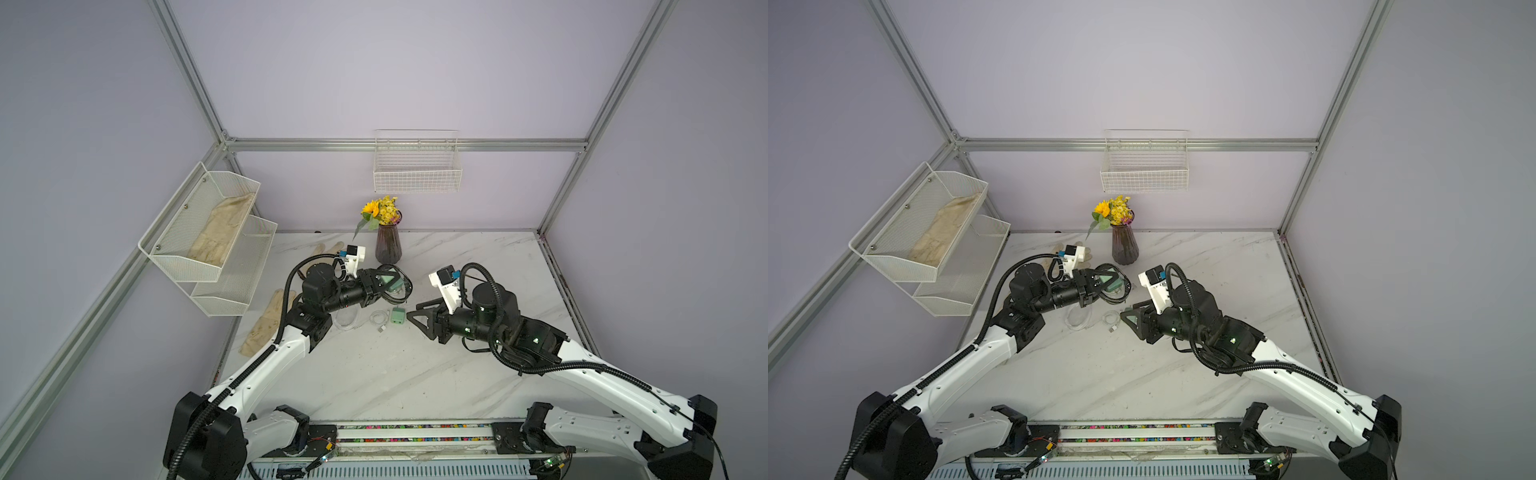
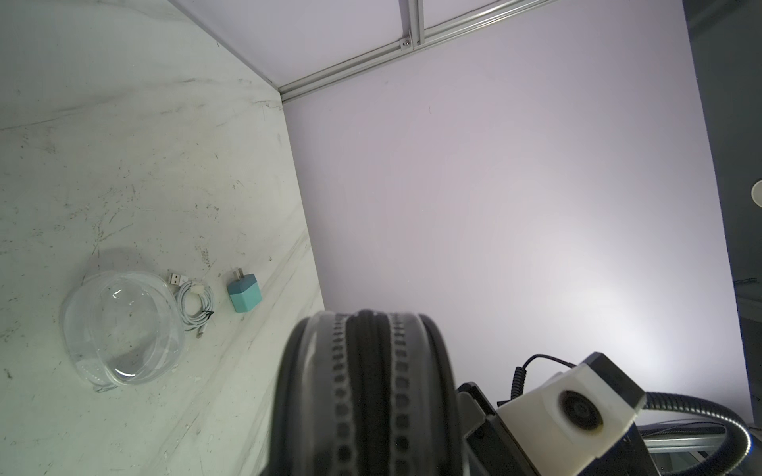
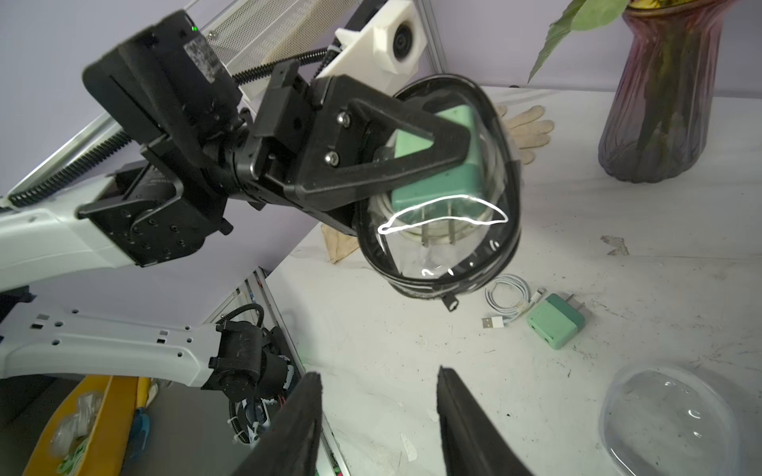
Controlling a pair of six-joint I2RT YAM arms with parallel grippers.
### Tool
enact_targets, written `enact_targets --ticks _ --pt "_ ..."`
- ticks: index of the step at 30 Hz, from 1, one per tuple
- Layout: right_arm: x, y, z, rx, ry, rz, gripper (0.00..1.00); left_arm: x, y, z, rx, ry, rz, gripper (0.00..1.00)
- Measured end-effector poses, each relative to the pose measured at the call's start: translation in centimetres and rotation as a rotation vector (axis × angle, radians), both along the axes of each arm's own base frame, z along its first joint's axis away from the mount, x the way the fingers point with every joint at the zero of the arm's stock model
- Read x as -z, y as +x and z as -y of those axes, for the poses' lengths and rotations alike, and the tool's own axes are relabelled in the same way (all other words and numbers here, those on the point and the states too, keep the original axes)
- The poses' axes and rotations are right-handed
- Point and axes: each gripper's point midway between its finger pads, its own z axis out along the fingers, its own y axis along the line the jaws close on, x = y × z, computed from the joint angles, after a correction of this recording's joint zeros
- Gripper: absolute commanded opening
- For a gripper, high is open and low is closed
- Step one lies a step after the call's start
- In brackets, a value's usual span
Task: Pack away charging kits
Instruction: Zip the zipper on the storage bag.
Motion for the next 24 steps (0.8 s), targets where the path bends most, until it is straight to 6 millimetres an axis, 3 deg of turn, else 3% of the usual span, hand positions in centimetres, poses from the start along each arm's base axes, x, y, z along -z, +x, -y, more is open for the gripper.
enact_targets --ticks 8,18,21,24 --pt "0.4 1.0 0.4 0.038 -0.049 0.066 0.44 0.6 -0.6 0.2 0.033 0.001 -0.044 0.14" --pt "2.5 2.1 -0.6 0.023 -0.123 0.081 0.36 0.5 -0.8 0.2 0.046 -0.013 -0.070 0.15" --pt "2.0 2.2 -0.7 0.020 -0.119 0.101 0.32 0.5 -0.9 0.3 0.050 -0.017 -0.076 0.15" --pt "1.4 2.4 -0.9 0.017 -0.116 0.121 0.21 0.3 -0.9 0.3 0.051 -0.022 -0.071 0.15"
